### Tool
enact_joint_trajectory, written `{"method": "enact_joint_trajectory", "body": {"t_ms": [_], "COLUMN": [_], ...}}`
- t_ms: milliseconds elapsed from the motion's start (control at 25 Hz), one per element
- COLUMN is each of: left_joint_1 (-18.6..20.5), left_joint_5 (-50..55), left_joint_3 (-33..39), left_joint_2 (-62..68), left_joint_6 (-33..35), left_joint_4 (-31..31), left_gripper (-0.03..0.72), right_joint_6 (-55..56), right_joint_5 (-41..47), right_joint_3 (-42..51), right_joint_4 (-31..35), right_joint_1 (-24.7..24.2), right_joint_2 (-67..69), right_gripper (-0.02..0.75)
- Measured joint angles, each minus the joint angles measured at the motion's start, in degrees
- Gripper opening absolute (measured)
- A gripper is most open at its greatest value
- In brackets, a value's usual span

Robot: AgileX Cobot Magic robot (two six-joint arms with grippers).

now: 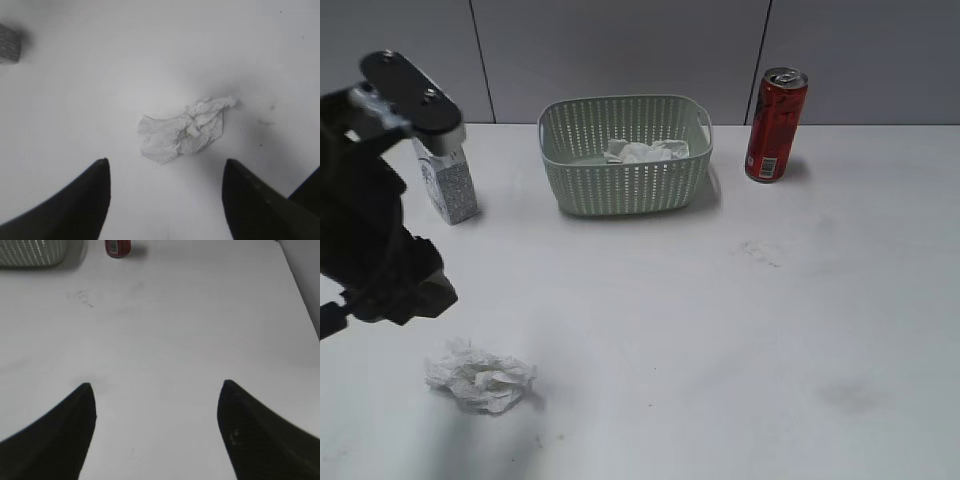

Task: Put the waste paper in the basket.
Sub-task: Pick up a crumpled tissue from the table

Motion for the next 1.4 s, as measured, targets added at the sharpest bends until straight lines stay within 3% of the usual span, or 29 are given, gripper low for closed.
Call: {"method": "enact_joint_trajectory", "body": {"t_ms": [360,720,960,1080,1240,1320,1400], "left_joint_1": [0.0,0.0,0.0,-0.2,-0.2,-0.1,-0.1], "left_joint_5": [1.9,2.5,2.6,3.1,3.9,5.8,8.9], "left_joint_3": [-8.7,-9.5,-10.2,-10.9,-14.0,-17.6,-22.4], "left_joint_2": [22.0,36.6,38.7,39.1,39.8,39.8,39.8], "left_joint_6": [0.8,0.8,1.1,1.1,1.1,1.1,1.1], "left_joint_4": [-0.4,0.2,0.7,1.7,6.8,8.3,9.3], "left_gripper": [0.530,0.530,0.517,0.404,0.086,0.029,0.028], "right_joint_6": [0.0,0.0,0.0,0.0,0.0,0.0,0.0], "right_joint_5": [-0.7,-0.8,-0.9,-0.9,-1.0,-1.0,-1.0], "right_joint_3": [0.4,0.4,0.4,0.4,0.4,0.4,0.4], "right_joint_4": [0.1,0.1,0.1,0.1,0.1,0.1,0.1], "right_joint_1": [0.0,0.0,0.0,0.0,0.0,0.0,0.0], "right_joint_2": [-1.4,-1.4,-1.4,-1.4,-1.4,-1.4,-1.4], "right_gripper": [0.572,0.572,0.571,0.571,0.571,0.571,0.571]}}
